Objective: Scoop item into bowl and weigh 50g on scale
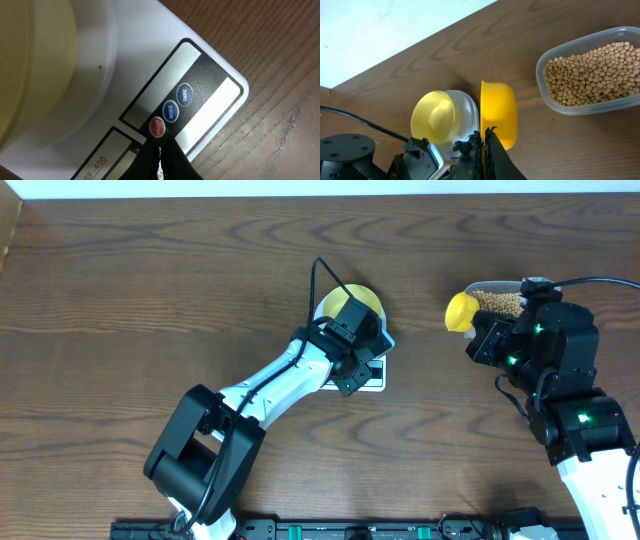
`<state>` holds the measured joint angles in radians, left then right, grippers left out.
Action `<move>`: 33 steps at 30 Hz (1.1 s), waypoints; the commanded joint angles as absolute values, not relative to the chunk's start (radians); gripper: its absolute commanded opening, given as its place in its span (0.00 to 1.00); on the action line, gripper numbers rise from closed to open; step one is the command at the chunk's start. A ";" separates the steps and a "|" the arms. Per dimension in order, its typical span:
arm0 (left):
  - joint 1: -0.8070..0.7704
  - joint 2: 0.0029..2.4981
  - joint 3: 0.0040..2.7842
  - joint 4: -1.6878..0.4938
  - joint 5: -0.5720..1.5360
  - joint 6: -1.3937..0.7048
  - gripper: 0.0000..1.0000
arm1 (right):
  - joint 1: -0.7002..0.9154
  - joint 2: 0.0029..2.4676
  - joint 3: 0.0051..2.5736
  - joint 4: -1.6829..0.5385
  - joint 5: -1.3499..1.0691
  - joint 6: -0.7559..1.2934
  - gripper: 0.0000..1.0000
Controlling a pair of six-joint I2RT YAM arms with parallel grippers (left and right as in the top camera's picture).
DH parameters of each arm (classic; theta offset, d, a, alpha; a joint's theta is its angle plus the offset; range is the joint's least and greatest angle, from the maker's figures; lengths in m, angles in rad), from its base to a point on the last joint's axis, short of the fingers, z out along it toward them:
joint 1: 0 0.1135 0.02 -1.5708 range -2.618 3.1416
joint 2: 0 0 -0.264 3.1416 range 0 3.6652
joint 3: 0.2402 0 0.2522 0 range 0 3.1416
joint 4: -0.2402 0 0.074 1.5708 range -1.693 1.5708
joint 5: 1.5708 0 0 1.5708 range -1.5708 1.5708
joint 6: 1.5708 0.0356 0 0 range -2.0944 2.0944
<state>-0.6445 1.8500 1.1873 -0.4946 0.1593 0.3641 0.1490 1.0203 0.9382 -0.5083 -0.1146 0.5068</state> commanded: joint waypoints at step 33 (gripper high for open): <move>-0.647 1.878 1.184 -0.456 0.164 0.374 0.08 | 0.145 1.021 0.961 -0.509 -0.104 0.492 0.01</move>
